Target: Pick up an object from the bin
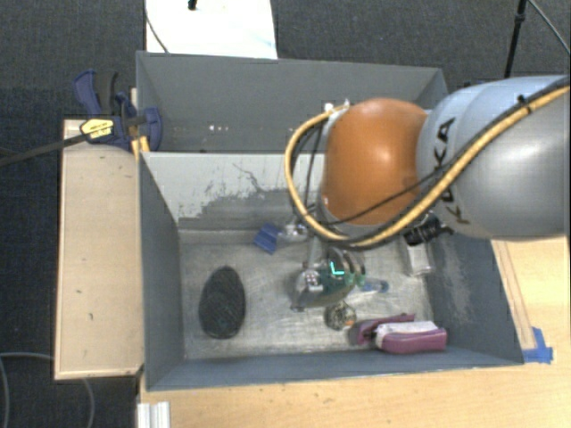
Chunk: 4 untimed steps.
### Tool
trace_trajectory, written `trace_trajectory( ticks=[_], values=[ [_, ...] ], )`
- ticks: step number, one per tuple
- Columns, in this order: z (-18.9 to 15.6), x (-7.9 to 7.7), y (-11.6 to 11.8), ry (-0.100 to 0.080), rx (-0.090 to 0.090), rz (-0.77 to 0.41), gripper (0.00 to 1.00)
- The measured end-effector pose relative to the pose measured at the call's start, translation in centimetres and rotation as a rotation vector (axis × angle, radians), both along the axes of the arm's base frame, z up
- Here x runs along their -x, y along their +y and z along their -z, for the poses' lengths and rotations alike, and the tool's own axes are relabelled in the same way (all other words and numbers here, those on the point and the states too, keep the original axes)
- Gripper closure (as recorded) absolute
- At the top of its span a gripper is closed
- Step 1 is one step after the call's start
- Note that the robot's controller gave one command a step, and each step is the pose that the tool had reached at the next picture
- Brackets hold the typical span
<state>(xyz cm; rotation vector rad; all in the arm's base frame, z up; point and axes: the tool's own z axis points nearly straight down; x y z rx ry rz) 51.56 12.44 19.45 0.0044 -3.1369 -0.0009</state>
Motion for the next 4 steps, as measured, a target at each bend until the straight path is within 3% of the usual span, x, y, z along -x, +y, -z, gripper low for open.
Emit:
trace_trajectory(
  ticks=[1,2,3,4],
  values=[
    [9.9,-3.1,-5.3,-0.002,0.000,-0.256,0.00],
    [11.6,-3.5,-7.5,-0.001,-0.001,-0.432,0.00],
    [11.6,-3.6,-7.5,-0.002,-0.002,-0.425,1.00],
    [0.2,-4.1,-8.2,-0.014,0.000,-0.127,1.00]
  ],
)
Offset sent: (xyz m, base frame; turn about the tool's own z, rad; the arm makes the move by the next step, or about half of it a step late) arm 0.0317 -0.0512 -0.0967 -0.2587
